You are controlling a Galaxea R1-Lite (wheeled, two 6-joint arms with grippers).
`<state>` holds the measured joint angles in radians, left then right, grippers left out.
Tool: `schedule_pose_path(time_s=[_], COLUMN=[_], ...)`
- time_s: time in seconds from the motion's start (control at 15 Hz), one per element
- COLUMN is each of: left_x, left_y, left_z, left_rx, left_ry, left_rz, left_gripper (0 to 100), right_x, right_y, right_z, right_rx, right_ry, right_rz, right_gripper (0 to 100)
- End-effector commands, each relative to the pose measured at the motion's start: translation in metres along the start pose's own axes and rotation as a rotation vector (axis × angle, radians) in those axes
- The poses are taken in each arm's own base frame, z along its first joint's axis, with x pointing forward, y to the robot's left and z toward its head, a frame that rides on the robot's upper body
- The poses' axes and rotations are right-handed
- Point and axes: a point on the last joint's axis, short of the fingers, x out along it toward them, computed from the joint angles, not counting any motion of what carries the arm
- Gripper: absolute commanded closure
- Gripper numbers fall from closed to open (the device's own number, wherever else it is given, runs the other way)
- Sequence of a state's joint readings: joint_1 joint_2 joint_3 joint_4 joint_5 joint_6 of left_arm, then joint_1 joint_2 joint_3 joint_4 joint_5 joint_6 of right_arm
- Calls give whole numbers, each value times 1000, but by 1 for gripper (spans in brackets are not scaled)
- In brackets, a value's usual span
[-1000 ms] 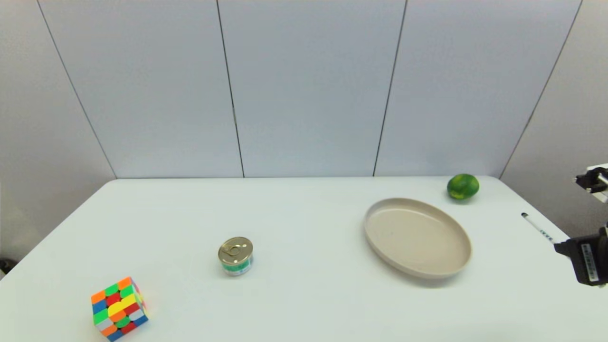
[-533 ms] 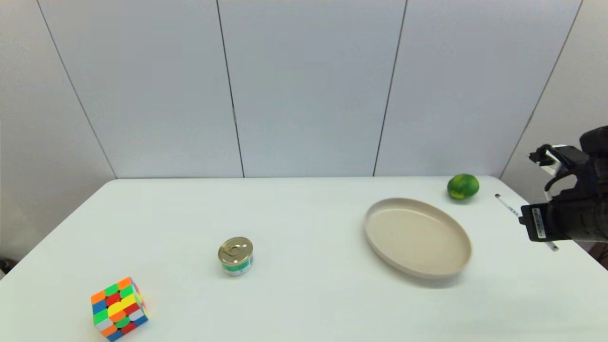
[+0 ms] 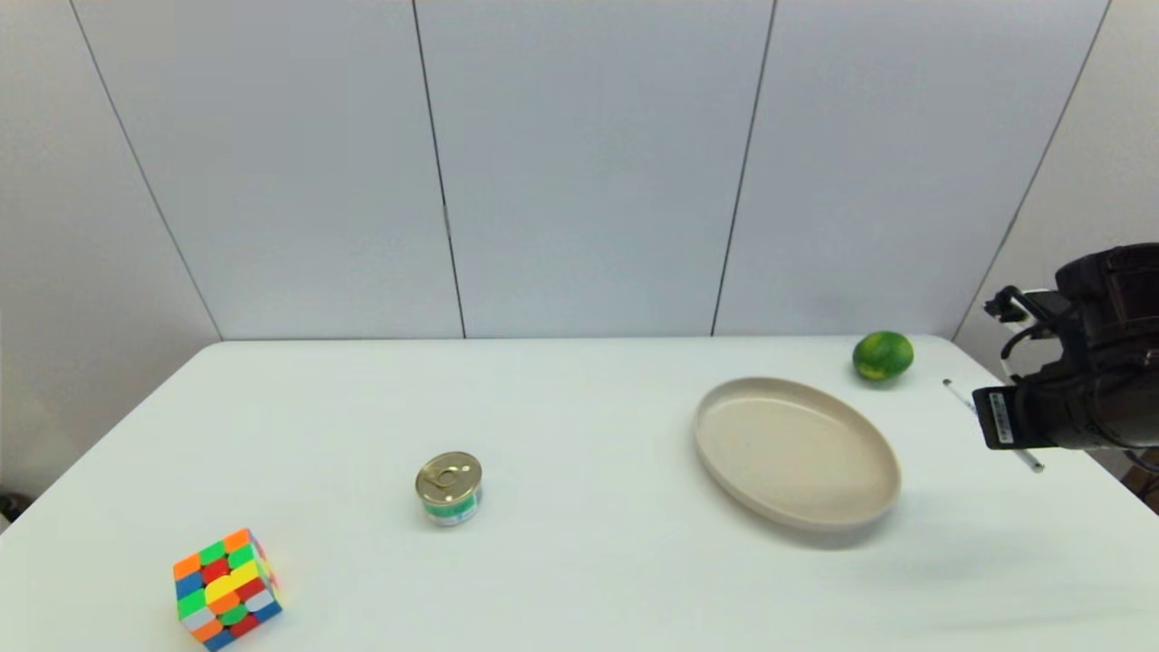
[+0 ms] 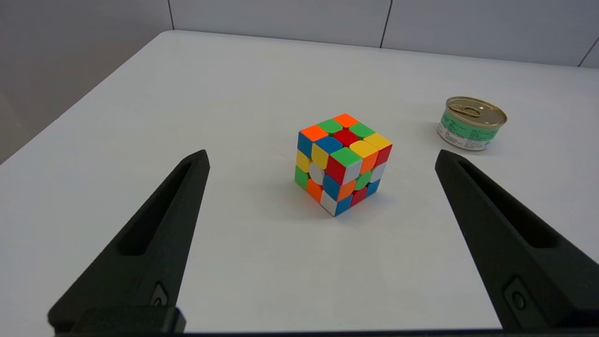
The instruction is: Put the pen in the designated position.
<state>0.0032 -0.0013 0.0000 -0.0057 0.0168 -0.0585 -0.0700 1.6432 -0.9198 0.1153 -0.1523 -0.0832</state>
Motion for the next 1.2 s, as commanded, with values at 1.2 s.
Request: schedule_pose_path(time_s=[1.2], left_x=[0], left_y=[0], left_z=[0], left_rx=[0], left_ry=[-1], left_rz=[0], left_gripper=[0], right_x=[83], right_y=[6], right_z=[10], right_rx=[-2], right_ry=[179], right_rz=[4], right_gripper=[100])
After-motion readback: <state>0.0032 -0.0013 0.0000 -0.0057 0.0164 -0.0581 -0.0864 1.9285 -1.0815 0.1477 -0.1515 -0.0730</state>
